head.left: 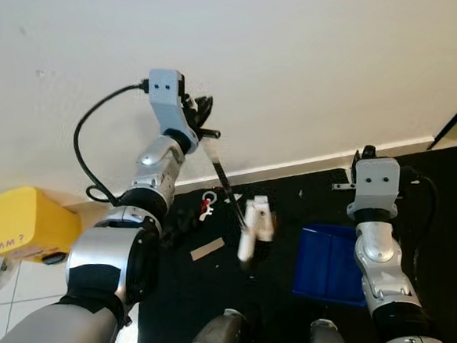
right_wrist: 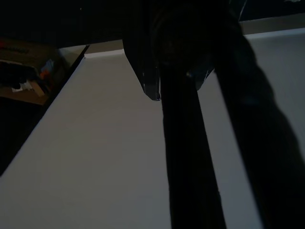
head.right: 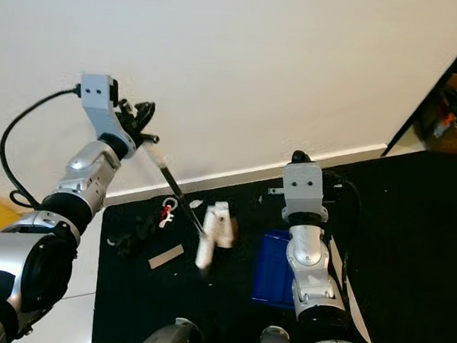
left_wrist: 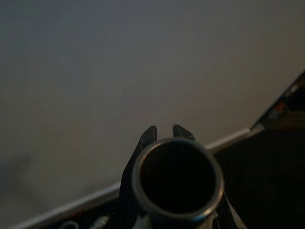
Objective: Sweep floor
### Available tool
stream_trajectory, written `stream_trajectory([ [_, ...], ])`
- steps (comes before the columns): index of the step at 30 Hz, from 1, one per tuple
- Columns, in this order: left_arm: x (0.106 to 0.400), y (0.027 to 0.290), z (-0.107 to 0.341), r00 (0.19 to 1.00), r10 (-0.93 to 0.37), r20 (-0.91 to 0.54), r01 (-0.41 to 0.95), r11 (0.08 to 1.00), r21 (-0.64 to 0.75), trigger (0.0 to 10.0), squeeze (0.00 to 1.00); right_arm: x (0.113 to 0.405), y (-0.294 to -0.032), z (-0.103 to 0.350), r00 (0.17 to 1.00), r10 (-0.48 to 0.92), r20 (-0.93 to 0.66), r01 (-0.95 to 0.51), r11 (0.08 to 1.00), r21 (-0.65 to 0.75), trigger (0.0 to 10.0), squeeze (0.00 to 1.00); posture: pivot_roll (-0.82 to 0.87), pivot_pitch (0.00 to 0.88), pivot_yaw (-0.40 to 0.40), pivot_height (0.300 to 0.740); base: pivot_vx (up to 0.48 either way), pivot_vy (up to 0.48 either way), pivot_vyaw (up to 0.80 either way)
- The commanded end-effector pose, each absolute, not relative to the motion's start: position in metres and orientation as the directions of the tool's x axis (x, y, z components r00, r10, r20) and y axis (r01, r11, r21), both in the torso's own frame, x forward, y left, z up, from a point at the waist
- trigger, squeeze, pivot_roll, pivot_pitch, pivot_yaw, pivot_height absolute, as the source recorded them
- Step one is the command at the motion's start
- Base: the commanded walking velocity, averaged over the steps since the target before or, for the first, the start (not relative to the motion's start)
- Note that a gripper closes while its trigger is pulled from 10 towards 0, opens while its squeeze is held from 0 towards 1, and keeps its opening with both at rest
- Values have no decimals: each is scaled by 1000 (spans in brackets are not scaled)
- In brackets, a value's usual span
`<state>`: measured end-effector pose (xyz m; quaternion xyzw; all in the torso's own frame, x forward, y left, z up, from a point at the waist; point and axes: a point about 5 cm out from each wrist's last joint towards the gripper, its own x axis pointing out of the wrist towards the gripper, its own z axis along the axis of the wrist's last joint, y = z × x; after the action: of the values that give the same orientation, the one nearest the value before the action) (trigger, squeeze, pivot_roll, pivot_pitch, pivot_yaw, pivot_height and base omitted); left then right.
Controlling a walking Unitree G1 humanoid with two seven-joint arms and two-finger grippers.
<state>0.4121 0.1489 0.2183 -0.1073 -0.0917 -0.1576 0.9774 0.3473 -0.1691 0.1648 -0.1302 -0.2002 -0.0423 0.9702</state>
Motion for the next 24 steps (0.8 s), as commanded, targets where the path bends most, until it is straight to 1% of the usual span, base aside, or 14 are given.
stream_trajectory([
  [1, 409, 153, 204, 944, -277, 179, 313, 925, -218, 10000, 0, 345, -147, 155, 923, -8, 384, 51, 993, -102, 10000, 0, -12, 373, 212, 740, 0, 0, 0],
  [5, 409, 153, 202, 943, -272, 191, 319, 903, -287, 10000, 0, 344, -145, 143, 941, -11, 339, 33, 998, -57, 10000, 0, -5, 354, 212, 740, 0, 0, 0],
  [7, 409, 152, 206, 931, -296, 211, 346, 899, -267, 10000, 0, 343, -145, 140, 942, -5, 335, 31, 997, -72, 10000, 0, -4, 344, 212, 740, 0, 0, 0],
  [8, 409, 154, 211, 928, -296, 228, 345, 911, -225, 10000, 0, 343, -146, 139, 942, 1, 335, 30, 996, -88, 10000, 0, -7, 337, 212, 740, 0, 0, 0],
  [9, 409, 154, 211, 928, -296, 228, 345, 911, -225, 10000, 0, 343, -146, 139, 942, 1, 335, 30, 996, -88, 10000, 0, -7, 337, 212, 740, 0, 0, 0],
  [11, 410, 161, 229, 917, -274, 290, 316, 942, -109, 10000, 0, 341, -148, 138, 942, 8, 335, 30, 994, -106, 10000, 0, -8, 330, 213, 740, 0, 0, 0],
  [12, 410, 166, 242, 910, -252, 331, 292, 953, -77, 10000, 0, 341, -150, 138, 942, 10, 336, 29, 993, -112, 10000, 0, -6, 329, 213, 740, 0, 0, 0],
  [13, 410, 166, 242, 910, -252, 331, 292, 953, -77, 10000, 0, 341, -150, 138, 942, 10, 336, 29, 993, -112, 10000, 0, -6, 329, 213, 740, 0, 0, 0],
  [15, 412, 172, 259, 898, -216, 383, 262, 962, -71, 10000, 0, 341, -152, 137, 942, 13, 337, 28, 993, -119, 10000, 0, -4, 328, 216, 740, 0, 0, 0],
  [16, 413, 172, 265, 896, -203, 395, 260, 961, -98, 10000, 0, 342, -152, 137, 941, 16, 338, 27, 992, -122, 10000, 0, -2, 329, 218, 740, 0, 0, 0],
  [20, 415, 164, 270, 898, -206, 389, 271, 955, -119, 10000, 0, 343, -151, 139, 938, 23, 346, 23, 991, -128, 10000, 0, 1, 338, 218, 740, 0, 0, 0],
  [24, 417, 142, 259, 907, -256, 334, 304, 947, -99, 10000, 0, 344, -147, 143, 932, 36, 361, 14, 991, -134, 10000, 0, -5, 360, 221, 740, 0, 0, 0],
])
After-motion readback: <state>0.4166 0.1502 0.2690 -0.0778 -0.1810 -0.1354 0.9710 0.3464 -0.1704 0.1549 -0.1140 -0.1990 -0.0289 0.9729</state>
